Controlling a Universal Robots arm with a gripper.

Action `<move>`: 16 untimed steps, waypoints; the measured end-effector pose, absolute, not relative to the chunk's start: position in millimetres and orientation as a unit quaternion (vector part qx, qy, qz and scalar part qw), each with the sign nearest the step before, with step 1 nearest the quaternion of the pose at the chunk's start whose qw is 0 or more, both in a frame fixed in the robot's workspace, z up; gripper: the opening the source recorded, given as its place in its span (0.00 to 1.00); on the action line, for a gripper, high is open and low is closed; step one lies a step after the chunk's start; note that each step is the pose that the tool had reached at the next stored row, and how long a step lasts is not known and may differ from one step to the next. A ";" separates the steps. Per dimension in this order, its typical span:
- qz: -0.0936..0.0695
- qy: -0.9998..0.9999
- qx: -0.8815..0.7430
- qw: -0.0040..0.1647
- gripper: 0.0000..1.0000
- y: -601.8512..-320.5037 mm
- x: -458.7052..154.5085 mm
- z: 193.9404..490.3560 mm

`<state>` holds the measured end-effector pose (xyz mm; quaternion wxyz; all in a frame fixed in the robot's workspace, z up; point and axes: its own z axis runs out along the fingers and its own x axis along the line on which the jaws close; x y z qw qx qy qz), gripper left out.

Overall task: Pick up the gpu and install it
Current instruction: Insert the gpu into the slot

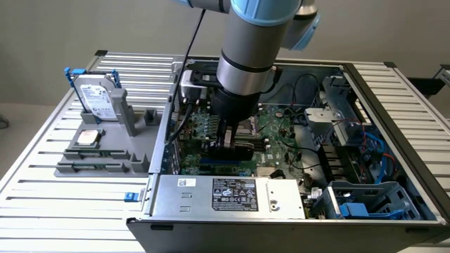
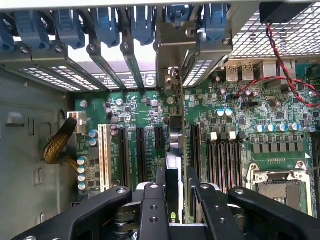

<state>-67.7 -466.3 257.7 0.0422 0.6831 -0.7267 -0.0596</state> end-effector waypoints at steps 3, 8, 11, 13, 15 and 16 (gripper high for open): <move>-0.060 -0.729 0.681 0.043 0.27 -466.2 -67.4 257.3; -0.061 -0.731 0.679 0.043 0.27 -466.1 -67.4 256.5; -0.061 -0.731 0.678 0.044 0.27 -466.0 -67.4 256.4; -0.062 -0.731 0.678 0.044 0.27 -465.9 -67.4 256.3; -0.062 -0.731 0.678 0.045 0.27 -465.9 -67.3 256.2; -0.063 -0.731 0.678 0.045 0.27 -465.9 -67.4 256.2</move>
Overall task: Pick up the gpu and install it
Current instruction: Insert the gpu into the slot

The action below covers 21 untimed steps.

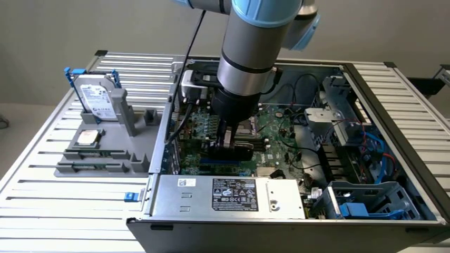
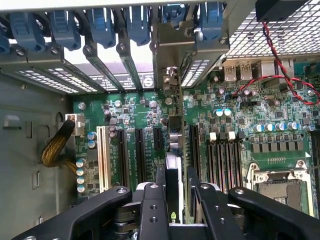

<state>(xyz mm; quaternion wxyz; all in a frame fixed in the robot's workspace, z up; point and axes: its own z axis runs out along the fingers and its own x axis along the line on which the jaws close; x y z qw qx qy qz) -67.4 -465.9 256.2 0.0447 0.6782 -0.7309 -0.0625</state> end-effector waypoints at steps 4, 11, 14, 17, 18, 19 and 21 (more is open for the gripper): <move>-0.063 -0.731 0.678 0.045 0.27 -465.6 -67.3 255.5; -0.063 -0.731 0.678 0.045 0.27 -465.4 -66.8 252.7; -0.063 -0.731 0.678 0.045 0.27 -465.2 -66.6 251.5; -0.063 -0.731 0.678 0.045 0.27 -465.1 -66.5 250.5; -0.063 -0.731 0.678 0.045 0.27 -465.0 -66.5 250.1; -0.063 -0.731 0.678 0.045 0.27 -465.0 -66.5 249.8; -0.063 -0.731 0.678 0.045 0.27 -464.9 -66.5 249.1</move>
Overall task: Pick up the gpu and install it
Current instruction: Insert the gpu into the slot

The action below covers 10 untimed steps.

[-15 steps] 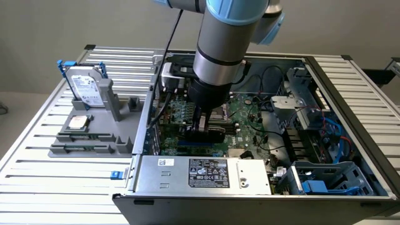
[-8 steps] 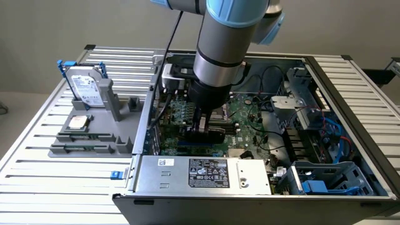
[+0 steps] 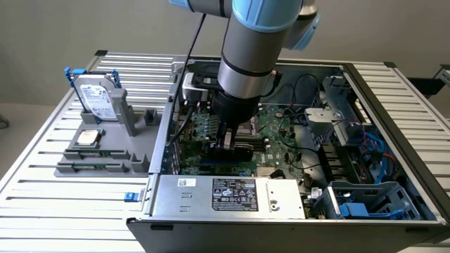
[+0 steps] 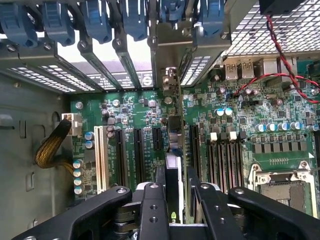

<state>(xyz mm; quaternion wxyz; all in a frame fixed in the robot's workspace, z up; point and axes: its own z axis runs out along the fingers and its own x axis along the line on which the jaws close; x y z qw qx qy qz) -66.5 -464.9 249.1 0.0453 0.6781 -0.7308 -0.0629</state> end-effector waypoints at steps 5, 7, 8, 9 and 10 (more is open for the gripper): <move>-0.064 -0.731 0.678 0.047 0.27 -464.8 -66.5 246.5; -0.065 -0.731 0.678 0.047 0.27 -464.8 -66.5 245.5; -0.065 -0.731 0.678 0.048 0.27 -464.8 -66.5 245.1; -0.066 -0.731 0.678 0.048 0.27 -464.8 -66.4 244.8; -0.066 -0.731 0.678 0.048 0.27 -464.7 -66.4 244.7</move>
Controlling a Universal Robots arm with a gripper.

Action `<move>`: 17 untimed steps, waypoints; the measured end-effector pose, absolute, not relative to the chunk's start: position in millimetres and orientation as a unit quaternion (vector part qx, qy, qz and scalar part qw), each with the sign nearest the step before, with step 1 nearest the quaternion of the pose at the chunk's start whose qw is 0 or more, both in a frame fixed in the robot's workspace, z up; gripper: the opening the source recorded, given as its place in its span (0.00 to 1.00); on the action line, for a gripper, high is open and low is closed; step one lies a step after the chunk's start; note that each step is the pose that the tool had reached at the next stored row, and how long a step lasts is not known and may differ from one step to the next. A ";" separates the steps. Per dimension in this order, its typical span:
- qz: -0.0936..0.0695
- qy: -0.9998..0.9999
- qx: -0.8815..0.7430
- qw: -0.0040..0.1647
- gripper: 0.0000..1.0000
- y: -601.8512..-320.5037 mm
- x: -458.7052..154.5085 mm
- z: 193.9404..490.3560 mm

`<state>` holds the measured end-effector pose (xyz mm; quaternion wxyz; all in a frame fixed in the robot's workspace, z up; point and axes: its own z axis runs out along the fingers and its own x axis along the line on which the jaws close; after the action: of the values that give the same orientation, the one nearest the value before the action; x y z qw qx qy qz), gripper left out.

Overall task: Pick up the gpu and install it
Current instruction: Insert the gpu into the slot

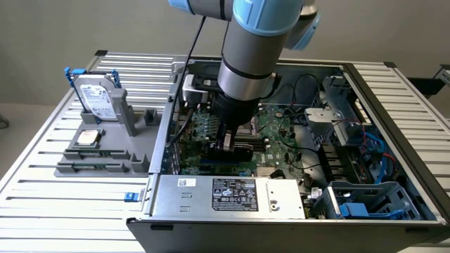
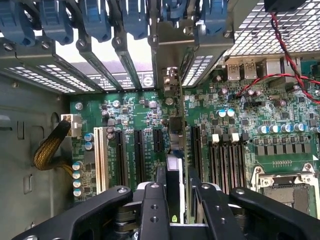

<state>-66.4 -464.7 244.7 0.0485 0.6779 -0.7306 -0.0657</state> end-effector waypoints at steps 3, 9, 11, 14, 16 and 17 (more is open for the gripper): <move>-0.066 -0.731 0.678 0.048 0.27 -464.0 -66.5 244.3; -0.065 -0.730 0.679 0.049 0.27 -463.8 -66.5 244.3; -0.065 -0.729 0.680 0.050 0.27 -463.8 -66.5 244.3; -0.064 -0.726 0.683 0.051 0.27 -463.8 -66.5 243.6; -0.063 -0.724 0.684 0.051 0.27 -463.8 -66.5 242.7; -0.063 -0.724 0.685 0.051 0.27 -463.8 -66.5 242.1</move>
<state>-66.5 -463.8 242.1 0.0514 0.6854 -0.7236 -0.0635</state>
